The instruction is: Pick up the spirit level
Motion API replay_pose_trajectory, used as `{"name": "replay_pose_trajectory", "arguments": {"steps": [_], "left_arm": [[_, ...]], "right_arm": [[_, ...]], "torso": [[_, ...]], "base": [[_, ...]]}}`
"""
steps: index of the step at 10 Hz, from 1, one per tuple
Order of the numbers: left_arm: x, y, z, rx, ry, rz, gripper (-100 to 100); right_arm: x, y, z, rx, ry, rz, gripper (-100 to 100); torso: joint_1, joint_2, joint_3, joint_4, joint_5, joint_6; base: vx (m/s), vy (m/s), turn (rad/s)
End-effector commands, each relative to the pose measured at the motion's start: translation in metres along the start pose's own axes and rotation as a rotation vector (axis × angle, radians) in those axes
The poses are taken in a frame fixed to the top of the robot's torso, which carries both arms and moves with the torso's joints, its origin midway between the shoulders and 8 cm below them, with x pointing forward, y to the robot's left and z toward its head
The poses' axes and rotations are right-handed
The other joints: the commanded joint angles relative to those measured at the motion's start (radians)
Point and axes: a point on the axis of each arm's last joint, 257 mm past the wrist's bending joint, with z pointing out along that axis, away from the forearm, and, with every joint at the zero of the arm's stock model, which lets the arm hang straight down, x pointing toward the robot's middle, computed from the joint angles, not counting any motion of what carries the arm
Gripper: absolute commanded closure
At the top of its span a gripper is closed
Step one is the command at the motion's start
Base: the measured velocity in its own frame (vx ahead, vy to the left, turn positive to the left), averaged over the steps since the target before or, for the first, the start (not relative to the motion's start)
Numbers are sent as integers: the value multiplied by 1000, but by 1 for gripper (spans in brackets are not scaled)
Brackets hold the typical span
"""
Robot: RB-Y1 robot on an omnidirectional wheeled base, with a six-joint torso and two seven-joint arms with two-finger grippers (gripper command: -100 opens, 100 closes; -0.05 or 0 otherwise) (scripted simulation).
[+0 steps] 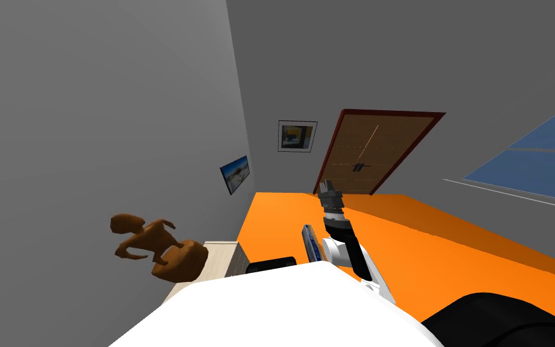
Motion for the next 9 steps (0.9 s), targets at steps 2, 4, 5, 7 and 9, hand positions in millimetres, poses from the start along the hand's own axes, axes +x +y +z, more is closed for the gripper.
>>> {"name": "replay_pose_trajectory", "arguments": {"steps": [2,4,5,7,9], "left_arm": [[0,1,0,-2,0,-1,100],[0,1,0,-1,0,-2,0],[-4,-2,-8,-5,-2,-3,100],[-6,-11,-21,-5,-2,-7,100],[-7,-9,-18,-4,-2,-5,0]], "right_arm": [[0,0,0,0,0,0,0],[0,0,0,0,0,0,0],[0,0,0,0,0,0,0],[0,0,0,0,0,0,0],[0,0,0,0,0,0,0]], "torso": [[0,0,0,0,0,0],[1,0,0,0,0,0],[1,0,0,0,0,0],[0,0,0,0,-1,1],[0,0,0,0,0,1]], "base": [[0,0,0],[0,0,0],[1,1,10],[4,-4,13],[0,0,0]]}}
